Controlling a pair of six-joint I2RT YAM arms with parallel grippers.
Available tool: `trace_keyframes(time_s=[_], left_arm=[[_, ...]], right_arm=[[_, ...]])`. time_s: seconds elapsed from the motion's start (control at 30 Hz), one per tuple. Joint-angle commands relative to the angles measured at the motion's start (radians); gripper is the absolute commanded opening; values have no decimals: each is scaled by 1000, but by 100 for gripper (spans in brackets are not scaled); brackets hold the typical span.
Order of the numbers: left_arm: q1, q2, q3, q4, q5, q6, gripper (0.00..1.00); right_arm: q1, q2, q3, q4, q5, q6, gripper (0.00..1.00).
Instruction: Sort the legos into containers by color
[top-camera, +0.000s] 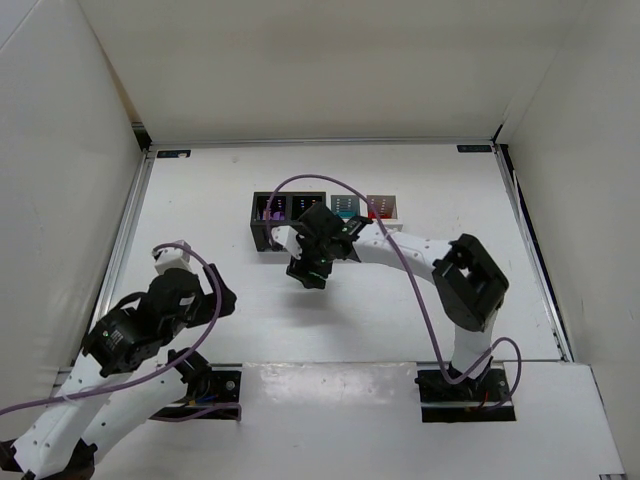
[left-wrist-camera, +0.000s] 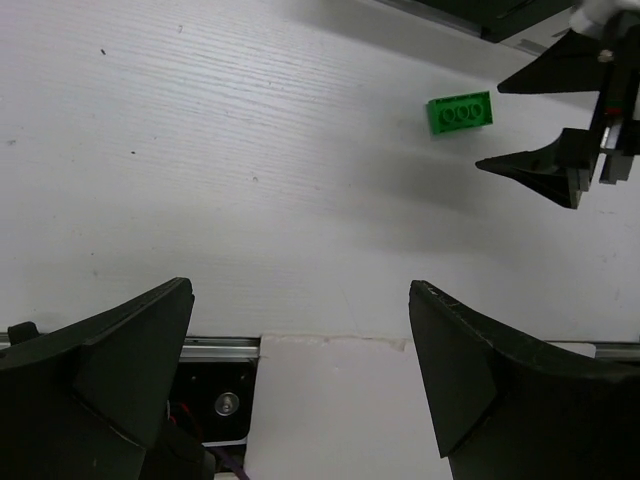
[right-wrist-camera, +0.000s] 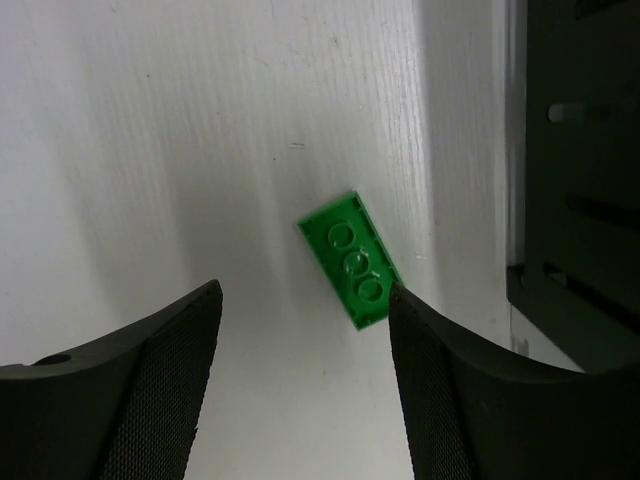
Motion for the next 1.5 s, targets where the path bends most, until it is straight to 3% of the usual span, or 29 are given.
trace_keyframes(time_s=[0.0, 0.83, 1.0, 1.2, 1.47], left_arm=[[-4, 22, 33, -21, -26, -6, 100], [-5, 56, 24, -4, -40, -2, 100], [-4, 59, 26, -7, -43, -2, 100], [-4, 62, 30, -7, -44, -3, 100], [-4, 51, 24, -11, -38, -3, 100]], right_arm=[[-25, 46, 83, -41, -80, -124, 70], [38, 181, 8, 130, 163, -144, 75], [47, 175, -31, 170, 214, -113, 72], [76, 161, -80, 203, 301, -71, 59], [68, 135, -132, 204, 334, 5, 62]])
